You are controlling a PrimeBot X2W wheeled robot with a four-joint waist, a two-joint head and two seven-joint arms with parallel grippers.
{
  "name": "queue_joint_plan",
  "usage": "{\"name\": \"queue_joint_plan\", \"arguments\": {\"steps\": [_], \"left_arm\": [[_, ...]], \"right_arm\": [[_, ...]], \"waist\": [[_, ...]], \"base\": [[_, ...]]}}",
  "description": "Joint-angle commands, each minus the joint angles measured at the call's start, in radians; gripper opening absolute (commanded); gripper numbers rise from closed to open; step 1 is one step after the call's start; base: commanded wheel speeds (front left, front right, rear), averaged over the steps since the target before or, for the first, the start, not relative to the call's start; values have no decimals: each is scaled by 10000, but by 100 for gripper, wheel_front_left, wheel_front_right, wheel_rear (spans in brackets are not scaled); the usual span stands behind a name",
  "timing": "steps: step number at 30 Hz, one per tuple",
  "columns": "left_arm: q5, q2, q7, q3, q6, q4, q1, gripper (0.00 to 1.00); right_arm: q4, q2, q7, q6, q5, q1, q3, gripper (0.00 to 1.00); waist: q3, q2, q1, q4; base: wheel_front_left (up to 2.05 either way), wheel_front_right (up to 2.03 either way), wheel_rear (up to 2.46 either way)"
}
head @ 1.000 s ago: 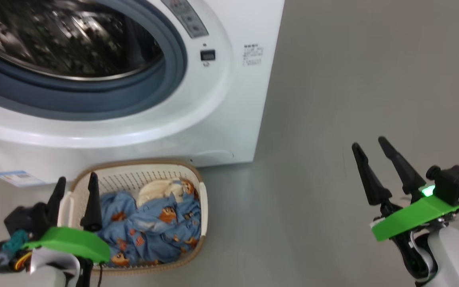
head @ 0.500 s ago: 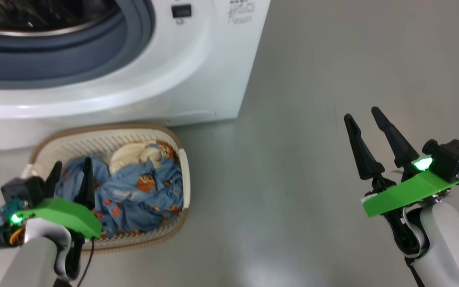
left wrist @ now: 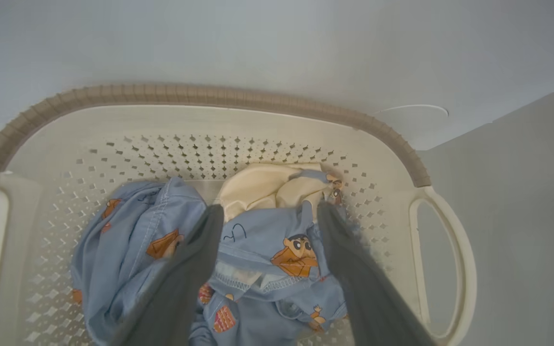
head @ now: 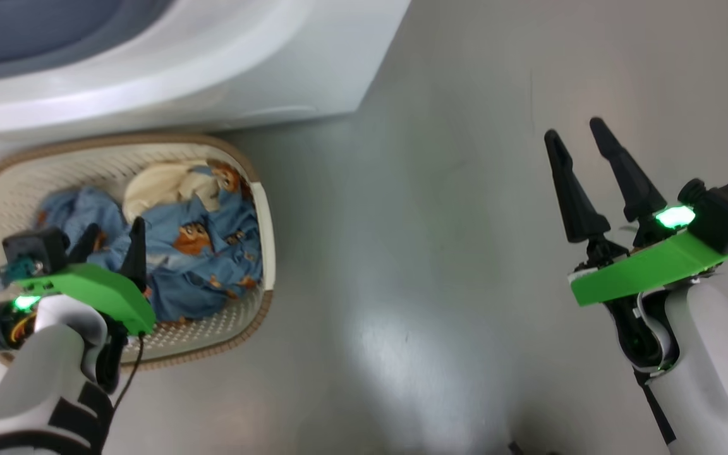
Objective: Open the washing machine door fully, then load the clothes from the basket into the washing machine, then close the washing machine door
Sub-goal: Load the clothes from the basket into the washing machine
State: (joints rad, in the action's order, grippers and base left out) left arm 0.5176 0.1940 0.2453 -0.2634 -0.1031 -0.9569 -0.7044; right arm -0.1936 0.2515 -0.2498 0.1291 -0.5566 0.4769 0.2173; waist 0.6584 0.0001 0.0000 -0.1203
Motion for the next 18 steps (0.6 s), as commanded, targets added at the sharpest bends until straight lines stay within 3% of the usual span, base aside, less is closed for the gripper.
{"name": "queue_joint_plan", "arguments": {"steps": [1, 18], "left_arm": [[10, 353, 15, 177, -38, -62, -85, 100], [146, 743, -274, -584, -270, -2380, -2041, 100]], "right_arm": [[278, -31, -119, 16, 51, -111, 125, 100], [732, -612, -120, 16, 69, 467, 99, 100]], "waist": [[572, -1, 0, -229], [2471, -1, 0, -1189]], "base": [[0, 0, 0], [0, 0, 0]]}}
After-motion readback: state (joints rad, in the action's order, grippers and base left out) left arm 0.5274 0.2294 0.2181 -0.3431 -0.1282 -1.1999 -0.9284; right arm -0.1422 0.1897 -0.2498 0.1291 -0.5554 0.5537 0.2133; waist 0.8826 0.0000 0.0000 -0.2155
